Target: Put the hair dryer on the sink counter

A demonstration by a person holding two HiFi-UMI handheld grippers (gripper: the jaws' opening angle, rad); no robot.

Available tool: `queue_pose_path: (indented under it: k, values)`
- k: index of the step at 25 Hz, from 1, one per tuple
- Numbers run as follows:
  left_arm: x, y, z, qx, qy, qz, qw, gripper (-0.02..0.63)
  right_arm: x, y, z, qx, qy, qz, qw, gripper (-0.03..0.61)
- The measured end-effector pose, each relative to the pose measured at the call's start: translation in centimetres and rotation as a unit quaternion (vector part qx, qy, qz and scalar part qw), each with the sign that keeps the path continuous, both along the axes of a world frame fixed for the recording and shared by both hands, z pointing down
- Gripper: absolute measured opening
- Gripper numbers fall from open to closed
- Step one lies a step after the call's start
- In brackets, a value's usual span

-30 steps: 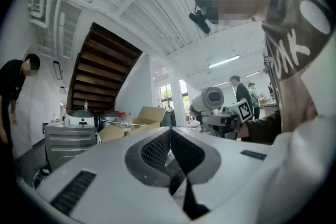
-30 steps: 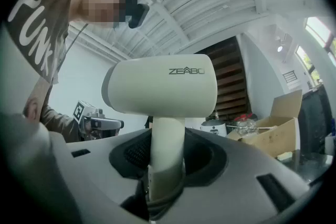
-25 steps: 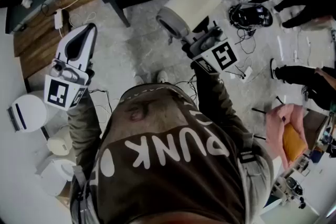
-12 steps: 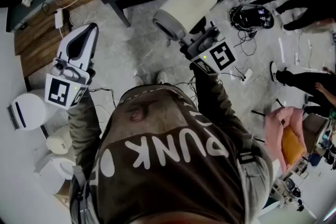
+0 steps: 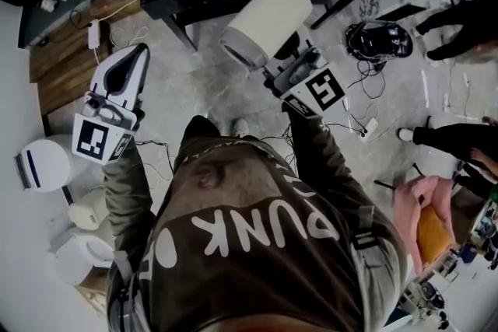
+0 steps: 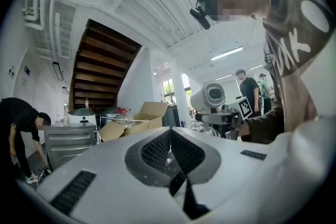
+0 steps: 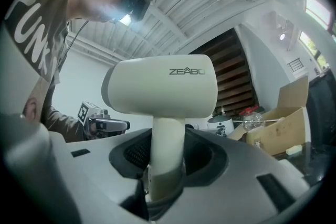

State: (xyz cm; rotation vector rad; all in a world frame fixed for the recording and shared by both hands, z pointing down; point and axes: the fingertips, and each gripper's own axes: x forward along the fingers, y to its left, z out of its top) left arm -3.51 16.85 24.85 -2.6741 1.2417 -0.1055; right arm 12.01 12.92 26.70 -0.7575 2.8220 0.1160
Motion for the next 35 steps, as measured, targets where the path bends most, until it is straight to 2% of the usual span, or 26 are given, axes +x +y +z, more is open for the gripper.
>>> queue_pose_path:
  k: [5,10,16,20,22,28,35]
  values:
    - [0.5,-2.7,0.3,0.003,-0.002,0.002,1.0000,0.006,0.6,-2.6,0.5,-0.005,-0.005,0.005,1.000,0.158]
    - [-1.0,-7.7,1.4,0.003,0.000,0.012,0.9999,0.006,-1.2,-7.0,1.3,-0.009,0.001,0.012,1.000,0.158]
    - [-4.5,-17.0,2.9,0.010,0.002,0.035,0.9993,0.006,-6.0,-15.7,2.4,-0.020,0.014,0.023,0.999,0.156]
    - [-7.8,-23.8,4.3,-0.004,0.005,0.047,0.9989,0.006,-10.2,-22.1,3.2,-0.044,0.030,0.029,0.998,0.156]
    - [-9.3,-26.8,5.3,-0.008,-0.007,0.054,0.9985,0.006,-12.4,-25.3,3.9,-0.055,0.042,0.031,0.997,0.156]
    - [-11.9,-34.1,7.1,-0.006,-0.007,0.074,0.9972,0.006,-17.6,-34.4,7.3,-0.120,0.083,0.036,0.989,0.156]
    - [-11.4,-39.4,10.4,-0.014,-0.019,0.079,0.9966,0.006,-20.7,-42.9,13.1,-0.215,0.153,0.030,0.964,0.156]
